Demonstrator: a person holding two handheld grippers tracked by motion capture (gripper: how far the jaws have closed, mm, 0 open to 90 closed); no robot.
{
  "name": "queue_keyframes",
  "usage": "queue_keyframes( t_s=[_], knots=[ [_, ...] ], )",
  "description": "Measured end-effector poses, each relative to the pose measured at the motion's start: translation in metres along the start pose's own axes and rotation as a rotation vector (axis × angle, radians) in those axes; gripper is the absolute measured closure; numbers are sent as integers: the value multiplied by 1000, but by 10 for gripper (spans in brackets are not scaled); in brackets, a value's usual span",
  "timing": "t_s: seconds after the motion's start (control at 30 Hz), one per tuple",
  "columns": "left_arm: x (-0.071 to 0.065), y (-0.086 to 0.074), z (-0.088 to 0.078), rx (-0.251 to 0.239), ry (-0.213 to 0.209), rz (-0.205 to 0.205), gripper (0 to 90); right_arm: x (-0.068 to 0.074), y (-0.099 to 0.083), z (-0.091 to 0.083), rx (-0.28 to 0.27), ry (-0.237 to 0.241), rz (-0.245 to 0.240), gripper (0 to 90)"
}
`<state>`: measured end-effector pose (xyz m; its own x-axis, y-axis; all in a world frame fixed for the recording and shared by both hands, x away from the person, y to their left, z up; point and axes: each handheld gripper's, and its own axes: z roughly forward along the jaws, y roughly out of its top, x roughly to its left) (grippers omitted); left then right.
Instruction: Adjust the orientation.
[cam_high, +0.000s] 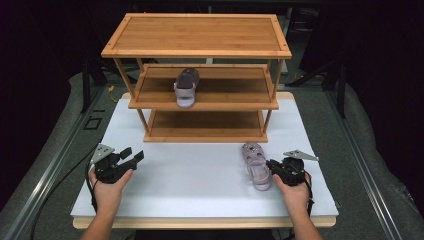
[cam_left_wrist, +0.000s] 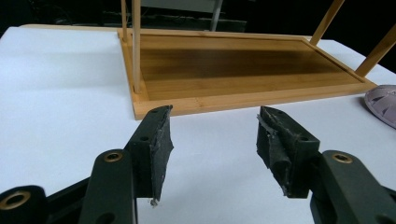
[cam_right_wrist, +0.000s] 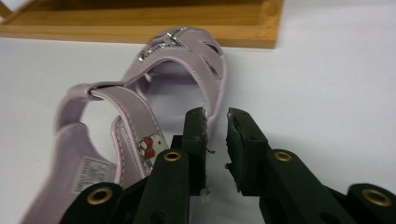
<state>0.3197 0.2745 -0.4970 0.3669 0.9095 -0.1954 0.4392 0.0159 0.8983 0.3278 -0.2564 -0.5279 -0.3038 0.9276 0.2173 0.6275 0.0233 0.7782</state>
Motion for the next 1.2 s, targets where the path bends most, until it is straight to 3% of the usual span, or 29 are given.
queue_keyframes(
  t_s=[0.17, 0.3, 0.4, 0.6, 0.63, 0.77, 0.8, 0.93, 1.03, 1.1, 1.2],
  knots=[
    [0, -1, 1, 5, -3, 1, 448, -12, -2, 2, 13, -41, 41, 726],
    [0, -1, 2, 16, -15, -5, 448, -16, 1, -9, -36, -69, 61, 669],
    [0, -1, 3, 18, -24, -8, 449, -7, 11, -22, -92, -68, 1, 584],
    [1, -1, 2, 21, -27, -11, 449, 13, 22, -31, -1, -25, -105, 482],
    [1, -1, 2, 23, -27, -14, 449, 16, 21, -31, 12, -44, -124, 485],
    [1, -3, 4, 33, -42, -23, 449, 23, 14, -24, 91, -45, -183, 536],
    [1, -3, 5, 34, -43, -22, 449, 24, 12, -21, 119, -69, -183, 558],
    [1, -4, 6, 44, -46, -21, 449, 21, 8, -11, 169, -73, -173, 670],
    [1, -5, 8, 53, -43, -24, 449, 17, 9, -7, 194, -47, -152, 801],
    [1, -5, 8, 55, -43, -26, 448, 15, 10, -6, 197, -26, -153, 824],
    [1, -5, 8, 56, -43, -24, 447, 16, 11, -8, 219, 41, -157, 828]
  ],
)
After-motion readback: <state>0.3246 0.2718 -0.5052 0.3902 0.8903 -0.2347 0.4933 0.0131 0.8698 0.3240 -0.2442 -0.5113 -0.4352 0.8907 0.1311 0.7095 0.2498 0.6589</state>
